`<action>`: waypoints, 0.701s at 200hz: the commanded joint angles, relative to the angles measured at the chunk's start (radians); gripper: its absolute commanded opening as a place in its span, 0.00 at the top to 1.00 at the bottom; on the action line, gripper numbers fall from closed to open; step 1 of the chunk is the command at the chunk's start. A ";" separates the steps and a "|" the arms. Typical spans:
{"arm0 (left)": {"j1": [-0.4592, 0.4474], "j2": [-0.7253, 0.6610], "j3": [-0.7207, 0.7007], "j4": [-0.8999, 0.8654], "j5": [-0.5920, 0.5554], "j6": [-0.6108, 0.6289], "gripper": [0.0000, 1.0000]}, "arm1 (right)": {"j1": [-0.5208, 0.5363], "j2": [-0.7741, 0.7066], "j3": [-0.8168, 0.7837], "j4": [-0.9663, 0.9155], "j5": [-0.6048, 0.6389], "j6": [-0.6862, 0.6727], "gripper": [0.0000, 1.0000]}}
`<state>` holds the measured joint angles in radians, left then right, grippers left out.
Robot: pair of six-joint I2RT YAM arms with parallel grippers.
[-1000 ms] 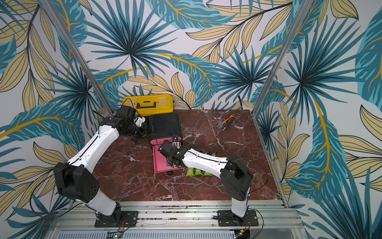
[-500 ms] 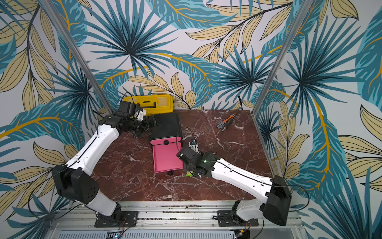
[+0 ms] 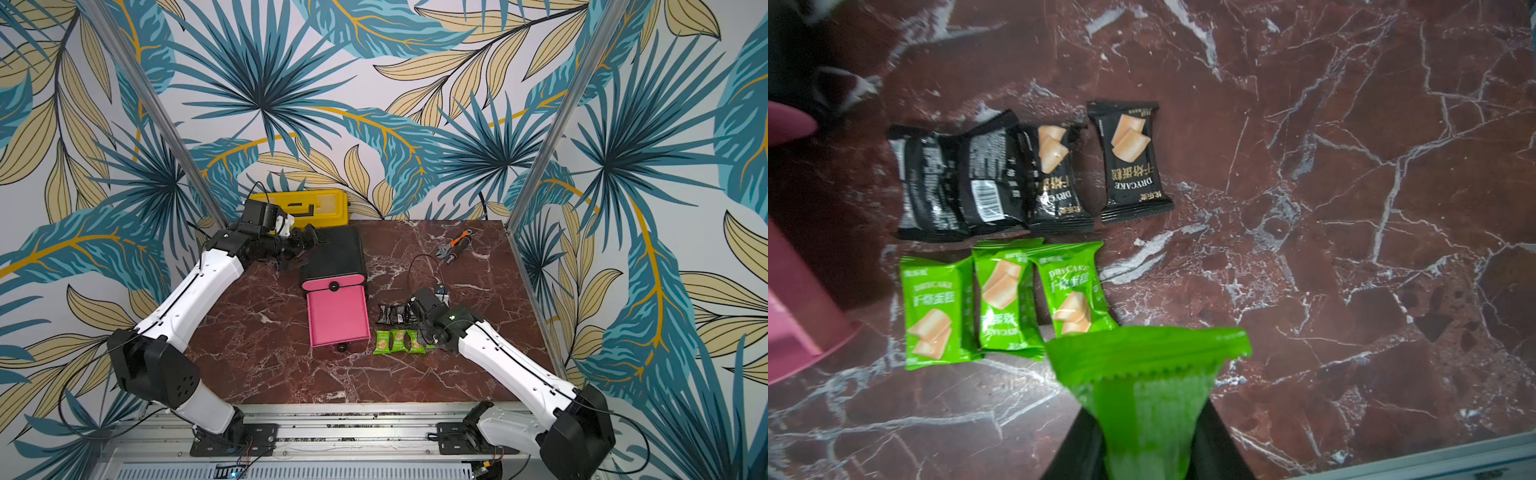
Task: Take the cookies out of the drawer
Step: Place the cookie at the center of the board.
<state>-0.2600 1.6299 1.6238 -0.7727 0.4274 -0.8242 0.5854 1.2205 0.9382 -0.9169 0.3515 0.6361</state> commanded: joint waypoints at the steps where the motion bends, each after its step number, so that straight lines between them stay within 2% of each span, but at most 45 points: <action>1: -0.005 0.042 0.083 0.019 -0.040 -0.022 0.00 | -0.019 0.080 0.014 -0.003 -0.037 -0.087 0.69; 33: -0.012 0.069 0.104 0.036 -0.062 -0.033 0.00 | -0.062 0.171 -0.014 0.064 -0.067 -0.125 0.69; 84: -0.012 0.110 0.162 -0.043 -0.124 -0.001 0.00 | -0.096 0.277 -0.029 0.138 -0.082 -0.186 0.69; 140: -0.013 0.110 0.176 -0.123 -0.183 0.047 0.00 | -0.104 0.366 -0.020 0.180 -0.072 -0.212 0.64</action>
<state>-0.2680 1.7393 1.7241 -0.8406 0.2806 -0.8162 0.4892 1.5612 0.9325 -0.7631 0.2790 0.4408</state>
